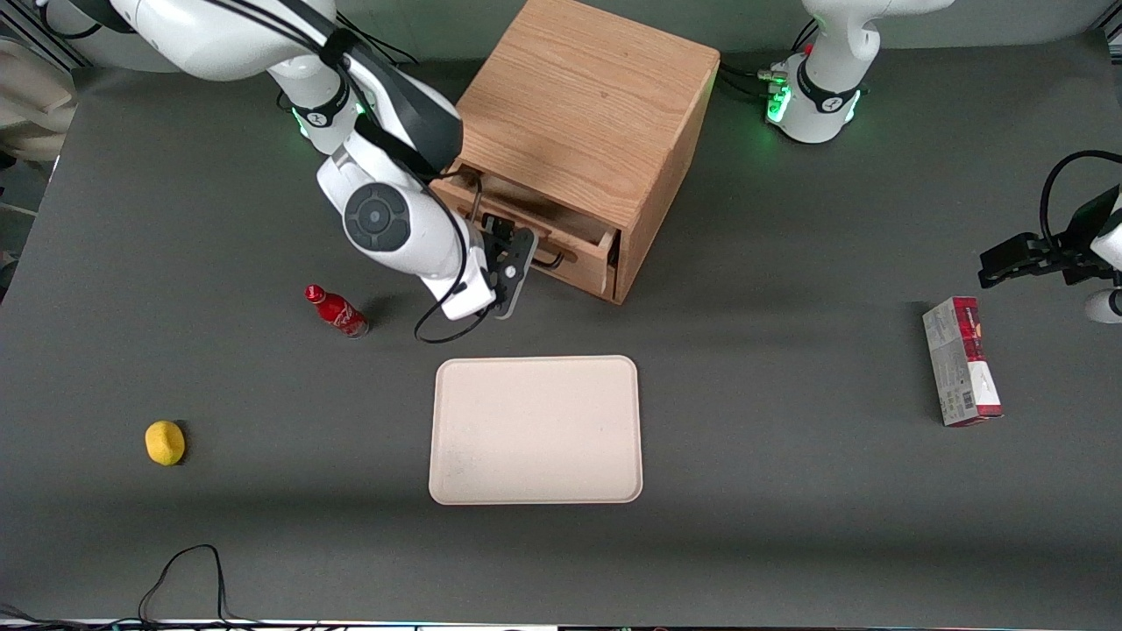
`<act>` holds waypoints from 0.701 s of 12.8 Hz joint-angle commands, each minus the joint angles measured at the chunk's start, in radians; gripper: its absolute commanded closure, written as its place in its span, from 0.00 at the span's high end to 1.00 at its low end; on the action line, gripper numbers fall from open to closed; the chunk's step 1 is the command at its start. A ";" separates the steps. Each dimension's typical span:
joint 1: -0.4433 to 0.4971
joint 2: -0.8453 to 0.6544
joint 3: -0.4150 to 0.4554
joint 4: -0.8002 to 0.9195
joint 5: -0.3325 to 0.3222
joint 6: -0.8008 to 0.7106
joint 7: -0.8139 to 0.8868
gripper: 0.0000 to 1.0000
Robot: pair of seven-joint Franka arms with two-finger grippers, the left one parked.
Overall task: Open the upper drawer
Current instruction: 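Pull the handle outward from the cabinet with the right gripper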
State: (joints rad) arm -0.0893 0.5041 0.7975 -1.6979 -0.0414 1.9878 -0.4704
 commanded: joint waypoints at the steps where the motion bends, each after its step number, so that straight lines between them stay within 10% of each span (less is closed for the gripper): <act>1: 0.000 0.040 -0.021 0.066 -0.014 -0.007 -0.054 1.00; 9: -0.003 0.053 -0.129 0.190 -0.015 -0.078 -0.048 1.00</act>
State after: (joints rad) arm -0.0937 0.5380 0.6934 -1.5738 -0.0432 1.9556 -0.5049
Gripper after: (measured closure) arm 0.000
